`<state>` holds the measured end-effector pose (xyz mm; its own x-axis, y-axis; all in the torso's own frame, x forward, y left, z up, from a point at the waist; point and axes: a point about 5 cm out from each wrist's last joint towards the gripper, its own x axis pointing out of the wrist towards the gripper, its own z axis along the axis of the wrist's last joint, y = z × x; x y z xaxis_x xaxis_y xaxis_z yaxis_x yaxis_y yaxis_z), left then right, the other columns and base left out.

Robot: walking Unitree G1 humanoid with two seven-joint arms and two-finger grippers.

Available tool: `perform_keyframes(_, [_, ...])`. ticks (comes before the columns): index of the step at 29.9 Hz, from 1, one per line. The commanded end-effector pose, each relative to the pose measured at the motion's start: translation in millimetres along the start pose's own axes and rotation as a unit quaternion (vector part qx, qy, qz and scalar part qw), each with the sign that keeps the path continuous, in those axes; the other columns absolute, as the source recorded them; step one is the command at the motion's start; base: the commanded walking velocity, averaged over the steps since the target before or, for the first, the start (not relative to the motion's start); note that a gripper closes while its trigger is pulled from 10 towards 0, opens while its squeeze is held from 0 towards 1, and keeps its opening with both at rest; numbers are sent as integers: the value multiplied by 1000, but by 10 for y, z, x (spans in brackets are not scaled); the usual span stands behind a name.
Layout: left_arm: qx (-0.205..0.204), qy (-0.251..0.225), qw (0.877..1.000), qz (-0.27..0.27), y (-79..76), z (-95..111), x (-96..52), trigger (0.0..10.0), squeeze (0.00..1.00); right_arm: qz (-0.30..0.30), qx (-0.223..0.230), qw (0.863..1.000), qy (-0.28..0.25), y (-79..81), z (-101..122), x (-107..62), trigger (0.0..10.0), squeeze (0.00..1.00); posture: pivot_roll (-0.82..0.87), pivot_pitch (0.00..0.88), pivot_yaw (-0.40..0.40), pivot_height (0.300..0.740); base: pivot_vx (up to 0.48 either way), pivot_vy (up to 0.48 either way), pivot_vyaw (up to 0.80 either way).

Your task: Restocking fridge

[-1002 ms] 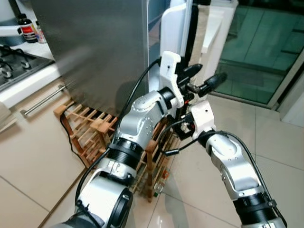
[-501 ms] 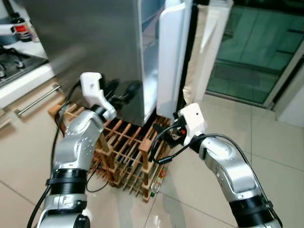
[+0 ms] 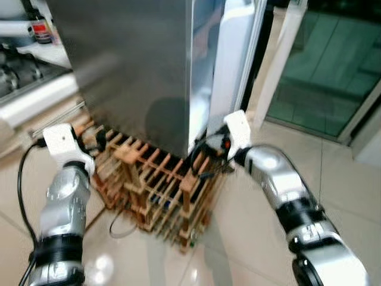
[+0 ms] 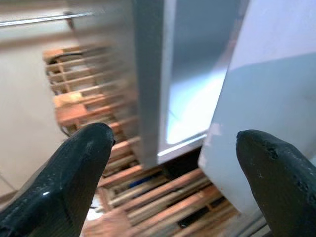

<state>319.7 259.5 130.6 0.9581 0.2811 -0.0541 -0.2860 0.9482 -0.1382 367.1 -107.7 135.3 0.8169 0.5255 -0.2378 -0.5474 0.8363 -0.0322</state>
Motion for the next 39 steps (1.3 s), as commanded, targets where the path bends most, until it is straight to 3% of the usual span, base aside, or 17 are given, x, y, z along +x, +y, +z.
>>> perform_keyframes(1, [8,-6,1000,10,24,25,13,10000,0,-57,-20,998,-14,-274,91,-102,10000,0,-117,0,13,740,0,0,0])
perform_keyframes(3, [14,-8,1000,13,20,13,5,10000,0,-118,-62,991,-4,-561,76,-271,10000,0,-125,0,9,740,0,0,0])
perform_keyframes(5, [18,-10,1000,14,12,3,-6,10000,0,-202,-111,973,16,-855,35,-474,10000,0,-133,0,10,740,0,0,0])
perform_keyframes(8, [27,-12,1000,10,-34,-13,-23,10000,0,-298,-99,949,5,-1096,11,-718,10000,0,-147,0,16,740,0,0,0])
perform_keyframes(9, [36,-12,999,8,-58,-19,-26,10000,0,-297,-85,951,-4,-1073,2,-721,10000,0,-149,0,18,740,0,0,0])
perform_keyframes(10, [49,-15,999,-3,-127,-28,-28,10000,0,-265,-55,962,-41,-905,28,-642,10000,0,-156,0,24,740,0,0,0])
perform_keyframes(11, [49,-15,999,-3,-127,-28,-28,10000,0,-265,-55,962,-41,-905,28,-642,10000,0,-156,0,24,740,0,0,0])
perform_keyframes(13, [70,-34,996,-32,-258,9,-40,10000,0,-215,-16,972,-88,-629,81,-497,10000,0,-158,0,27,740,0,0,0])
perform_keyframes(14, [70,-34,996,-32,-258,9,-40,10000,0,-215,-16,972,-88,-629,81,-497,10000,0,-158,0,27,740,0,0,0])
perform_keyframes(16, [78,-52,994,-53,-358,55,-57,10000,0,-180,8,977,-111,-442,99,-394,10000,0,-152,0,27,740,0,0,0])
perform_keyframes(17, [78,-52,994,-53,-358,55,-57,10000,0,-180,8,977,-111,-442,99,-394,10000,0,-152,0,27,740,0,0,0])
perform_keyframes(18, [73,-71,993,-65,-463,117,-88,10000,0,-128,18,984,-119,-178,104,-243,10000,0,-145,0,26,740,0,0,569])
perform_keyframes(20, [68,-75,993,-67,-486,132,-96,10000,0,-114,20,986,-120,-101,108,-209,10000,0,-143,0,26,740,0,0,569])
perform_keyframes(22, [47,-79,994,-59,-498,153,-129,10000,0,-63,26,989,-135,99,180,-117,10000,0,-131,0,25,740,0,156,488])
perform_keyframes(29, [49,-74,995,-51,-504,114,-222,10000,0,-34,52,988,-143,151,219,-58,10000,0,-109,0,18,740,0,462,366])
perform_keyframes(35, [93,-63,993,-37,-611,95,-288,10000,0,-11,59,987,-149,229,231,-15,10000,0,-101,0,17,740,0,0,0])
perform_keyframes(39, [99,-67,993,-26,-642,117,-300,10000,0,1,55,987,-149,263,224,-4,10000,0,-102,0,18,740,0,0,0])
